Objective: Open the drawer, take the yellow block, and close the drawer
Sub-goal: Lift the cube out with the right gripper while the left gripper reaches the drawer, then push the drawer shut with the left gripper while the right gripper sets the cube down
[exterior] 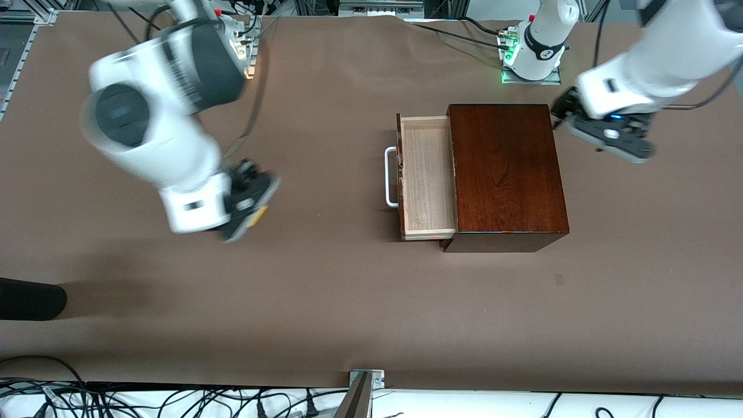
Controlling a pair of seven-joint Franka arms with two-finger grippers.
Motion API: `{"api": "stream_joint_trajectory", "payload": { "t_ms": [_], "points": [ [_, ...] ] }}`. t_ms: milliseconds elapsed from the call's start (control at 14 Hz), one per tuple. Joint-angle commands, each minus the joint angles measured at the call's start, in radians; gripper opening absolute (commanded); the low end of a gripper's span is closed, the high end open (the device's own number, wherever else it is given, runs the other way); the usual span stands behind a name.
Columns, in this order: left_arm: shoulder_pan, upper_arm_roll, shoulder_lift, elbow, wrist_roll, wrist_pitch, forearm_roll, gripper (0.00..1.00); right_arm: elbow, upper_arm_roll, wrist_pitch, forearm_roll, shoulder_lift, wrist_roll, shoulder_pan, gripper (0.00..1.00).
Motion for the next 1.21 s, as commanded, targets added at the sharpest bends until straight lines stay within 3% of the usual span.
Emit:
{"api": "stream_joint_trajectory", "payload": {
  "t_ms": [0,286,643,929,1143],
  "points": [
    [0.002,-0.110,0.078,0.031,0.045,-0.013,-0.085,1.00,-0.258,-0.001,0.060,0.037,-0.138,0.029,-0.104,0.00],
    [-0.062,-0.271,0.278,0.180,0.033,-0.013,-0.089,1.00,-0.539,-0.056,0.227,0.032,-0.221,0.116,-0.183,0.00],
    [-0.254,-0.270,0.531,0.359,0.127,0.074,-0.029,1.00,-0.869,-0.056,0.473,0.024,-0.289,0.386,-0.203,0.00],
    [-0.343,-0.271,0.630,0.352,0.286,0.330,0.097,1.00,-1.024,-0.046,0.658,0.023,-0.283,0.530,-0.207,0.00],
    [-0.386,-0.268,0.697,0.347,0.402,0.419,0.189,1.00,-1.107,-0.026,0.770,0.023,-0.266,0.603,-0.207,0.00]
  ]
}}
